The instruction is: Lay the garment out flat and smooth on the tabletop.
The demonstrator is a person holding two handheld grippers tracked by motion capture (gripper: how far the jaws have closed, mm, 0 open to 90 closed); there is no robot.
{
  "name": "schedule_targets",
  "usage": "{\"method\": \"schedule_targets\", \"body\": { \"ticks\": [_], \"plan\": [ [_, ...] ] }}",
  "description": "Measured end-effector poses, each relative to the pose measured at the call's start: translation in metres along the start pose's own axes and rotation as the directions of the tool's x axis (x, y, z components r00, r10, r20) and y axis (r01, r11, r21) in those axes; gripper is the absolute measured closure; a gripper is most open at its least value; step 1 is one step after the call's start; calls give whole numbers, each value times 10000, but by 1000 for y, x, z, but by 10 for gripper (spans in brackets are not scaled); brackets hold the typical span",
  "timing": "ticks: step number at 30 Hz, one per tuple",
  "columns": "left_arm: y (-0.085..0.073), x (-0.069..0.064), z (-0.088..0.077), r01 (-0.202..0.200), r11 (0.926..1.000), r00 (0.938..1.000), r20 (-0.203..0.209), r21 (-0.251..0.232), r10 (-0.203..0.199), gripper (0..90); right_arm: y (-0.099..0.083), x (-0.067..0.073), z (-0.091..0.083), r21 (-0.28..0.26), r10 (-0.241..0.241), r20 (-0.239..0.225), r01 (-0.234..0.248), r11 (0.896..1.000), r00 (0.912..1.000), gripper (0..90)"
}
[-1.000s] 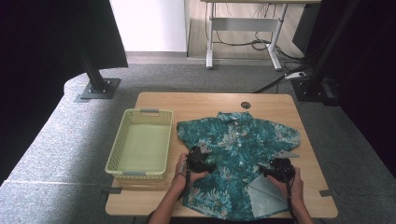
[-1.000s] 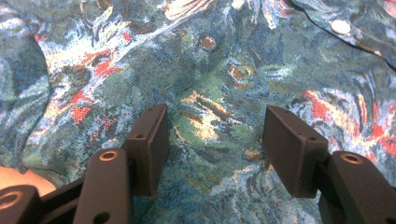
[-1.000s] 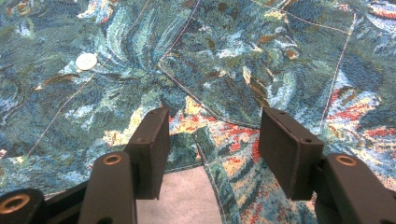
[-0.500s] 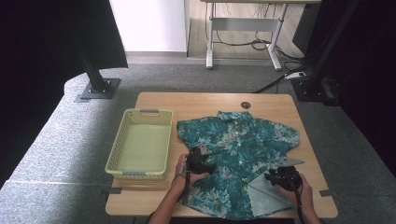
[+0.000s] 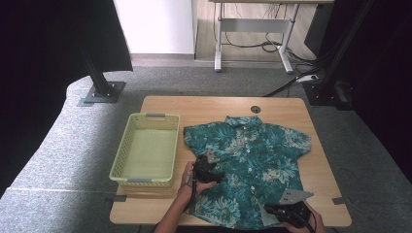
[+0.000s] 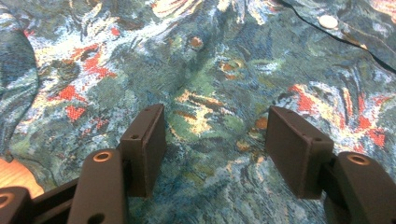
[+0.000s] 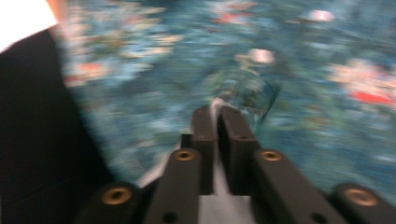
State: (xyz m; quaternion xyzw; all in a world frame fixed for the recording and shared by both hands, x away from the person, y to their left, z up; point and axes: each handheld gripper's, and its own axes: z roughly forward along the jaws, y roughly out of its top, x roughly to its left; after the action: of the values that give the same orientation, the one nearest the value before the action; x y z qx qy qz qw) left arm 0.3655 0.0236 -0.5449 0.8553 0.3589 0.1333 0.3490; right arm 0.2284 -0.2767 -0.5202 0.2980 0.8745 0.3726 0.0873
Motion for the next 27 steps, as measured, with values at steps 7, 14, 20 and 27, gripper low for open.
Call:
{"method": "schedule_targets", "body": {
  "ticks": [7, 14, 20, 27],
  "plan": [
    [-1, -1, -1, -21, 10000, 10000, 20, -29, 21, 381, 10, -31, -5, -892, 1276, 562, -1223, 9885, 9902, 545],
    [-3, -1, -1, -83, 9999, 10000, 20, -125, 84, 385, 11, -77, 24, -534, 2110, 2168, -2043, 9775, 9531, 490],
    [-6, -1, -3, -71, 9997, 10000, 11, -250, 71, 387, 6, -88, 34, -802, 2549, 2989, -2420, 9670, 9196, 434],
    [-19, -16, -12, -440, 9986, 9990, 12, -285, 440, 380, -15, -66, 29, -1388, 2896, 3627, -2560, 9567, 8857, 451]
  ]
}}
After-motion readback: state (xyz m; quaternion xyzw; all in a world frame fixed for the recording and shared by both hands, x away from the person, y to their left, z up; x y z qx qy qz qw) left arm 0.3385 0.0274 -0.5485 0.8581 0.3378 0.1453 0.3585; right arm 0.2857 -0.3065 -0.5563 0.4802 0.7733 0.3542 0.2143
